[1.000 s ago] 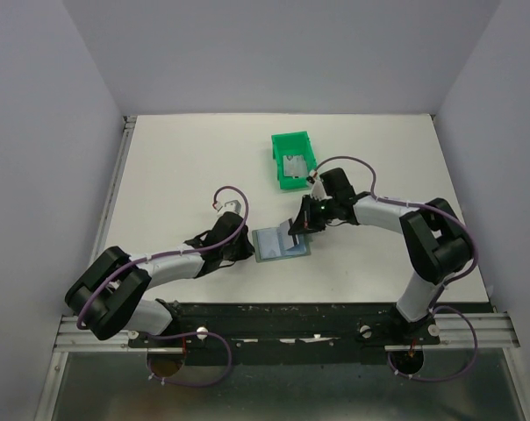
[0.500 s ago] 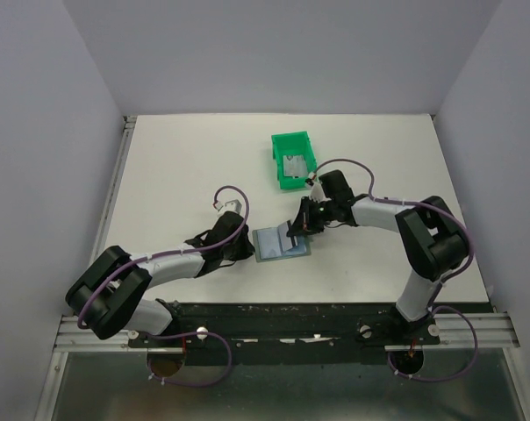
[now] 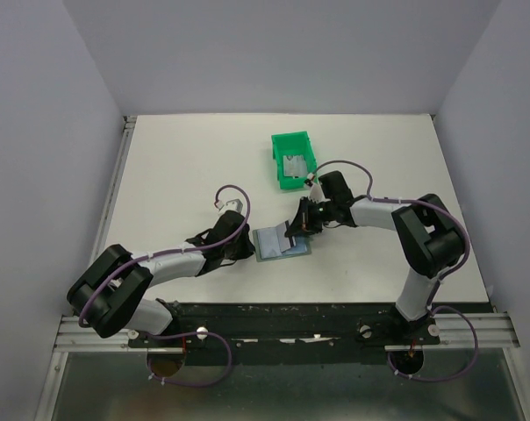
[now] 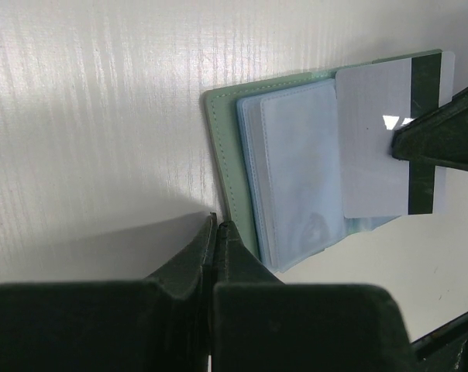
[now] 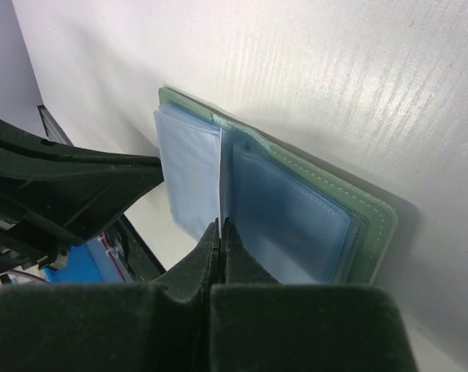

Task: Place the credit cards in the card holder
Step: Insert the credit card into the card holder.

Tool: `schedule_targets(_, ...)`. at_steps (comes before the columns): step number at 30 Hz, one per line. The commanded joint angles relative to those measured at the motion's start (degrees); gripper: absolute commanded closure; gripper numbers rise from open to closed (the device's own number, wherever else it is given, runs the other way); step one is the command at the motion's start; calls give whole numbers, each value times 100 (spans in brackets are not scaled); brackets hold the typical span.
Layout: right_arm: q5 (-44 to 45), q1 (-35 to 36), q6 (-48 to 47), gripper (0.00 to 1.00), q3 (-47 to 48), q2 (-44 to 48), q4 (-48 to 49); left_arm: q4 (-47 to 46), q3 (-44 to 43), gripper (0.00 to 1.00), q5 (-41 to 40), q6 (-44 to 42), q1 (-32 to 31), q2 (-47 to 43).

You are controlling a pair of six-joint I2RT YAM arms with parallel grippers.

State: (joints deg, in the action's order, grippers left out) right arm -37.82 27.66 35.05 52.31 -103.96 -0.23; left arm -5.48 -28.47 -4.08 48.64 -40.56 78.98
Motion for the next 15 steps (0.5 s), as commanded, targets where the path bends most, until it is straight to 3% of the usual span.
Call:
schedule_targets(1,-287,3,81,100,-107,-159,295,257,-18,100,82,-109,21,144)
schedule_targets(15,-717,3,248,100,-292,-212,770,240,-54,100,109,-101,30,206)
